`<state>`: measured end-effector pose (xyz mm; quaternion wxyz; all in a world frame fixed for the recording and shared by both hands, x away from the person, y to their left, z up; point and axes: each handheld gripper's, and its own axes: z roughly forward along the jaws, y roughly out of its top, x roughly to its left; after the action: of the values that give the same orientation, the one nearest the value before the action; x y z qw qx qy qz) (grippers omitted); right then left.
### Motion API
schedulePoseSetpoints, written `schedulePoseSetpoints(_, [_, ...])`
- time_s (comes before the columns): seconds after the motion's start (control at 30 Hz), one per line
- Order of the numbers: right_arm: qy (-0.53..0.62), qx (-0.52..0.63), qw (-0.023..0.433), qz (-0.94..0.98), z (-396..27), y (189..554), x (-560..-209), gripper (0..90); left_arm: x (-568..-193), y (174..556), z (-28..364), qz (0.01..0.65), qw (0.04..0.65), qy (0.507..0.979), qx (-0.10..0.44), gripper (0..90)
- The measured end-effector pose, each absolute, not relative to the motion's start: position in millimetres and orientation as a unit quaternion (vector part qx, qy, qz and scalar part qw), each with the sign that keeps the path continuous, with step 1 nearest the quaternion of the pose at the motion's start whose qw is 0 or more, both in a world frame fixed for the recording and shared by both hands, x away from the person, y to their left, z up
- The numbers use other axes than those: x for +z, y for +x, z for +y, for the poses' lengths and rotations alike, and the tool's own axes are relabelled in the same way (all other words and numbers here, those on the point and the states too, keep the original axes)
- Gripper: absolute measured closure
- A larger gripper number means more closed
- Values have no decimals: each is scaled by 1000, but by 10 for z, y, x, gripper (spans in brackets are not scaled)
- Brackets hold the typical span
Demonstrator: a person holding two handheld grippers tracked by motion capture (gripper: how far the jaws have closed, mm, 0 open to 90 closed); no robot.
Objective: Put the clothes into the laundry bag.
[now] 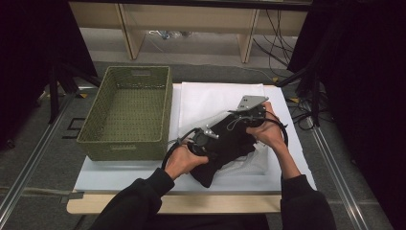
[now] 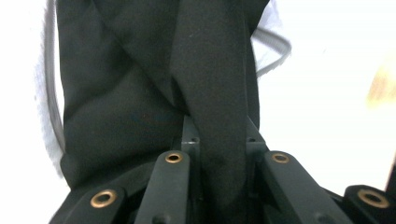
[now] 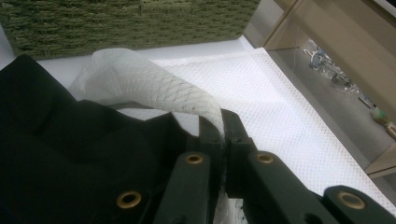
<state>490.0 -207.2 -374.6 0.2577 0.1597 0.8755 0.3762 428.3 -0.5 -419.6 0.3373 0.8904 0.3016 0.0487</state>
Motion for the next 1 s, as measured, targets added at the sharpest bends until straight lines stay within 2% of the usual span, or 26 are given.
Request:
schedulePoseSetpoints(0.07, [162,375,257,876,-2065,4884,-3735,895,-4159,4381,17,334,364,869,25,785])
schedulePoseSetpoints(0.27, [152,382,258,874,-2059,4880,-3705,895,-3986,4548,-11,354,391,848,56,785])
schedulePoseSetpoints(0.5, [161,377,256,875,-2078,4889,-3730,895,-4277,4586,-143,370,389,842,56,752])
schedulePoseSetpoints(0.57, [159,378,255,876,-2090,4898,-3734,895,-4306,4547,-145,366,399,839,56,686])
schedulePoseSetpoints(0.6, [159,377,257,876,-2100,4900,-3739,895,-4299,4523,-128,362,400,840,57,586])
schedulePoseSetpoints(0.63, [161,376,256,876,-2103,4896,-3737,895,-4280,4488,-112,361,403,839,59,534])
schedulePoseSetpoints(0.67, [161,376,256,876,-2103,4896,-3737,895,-4257,4460,-76,355,405,840,62,534])
schedulePoseSetpoints(0.8, [160,376,256,876,-2107,4893,-3737,895,-4182,4304,105,350,398,844,85,318])
schedulePoseSetpoints(0.93, [159,375,257,876,-2099,4896,-3740,895,-4257,4142,275,344,374,857,87,211])
schedulePoseSetpoints(1.0, [158,374,258,877,-2093,4898,-3743,895,-4344,4107,312,331,363,867,91,205])
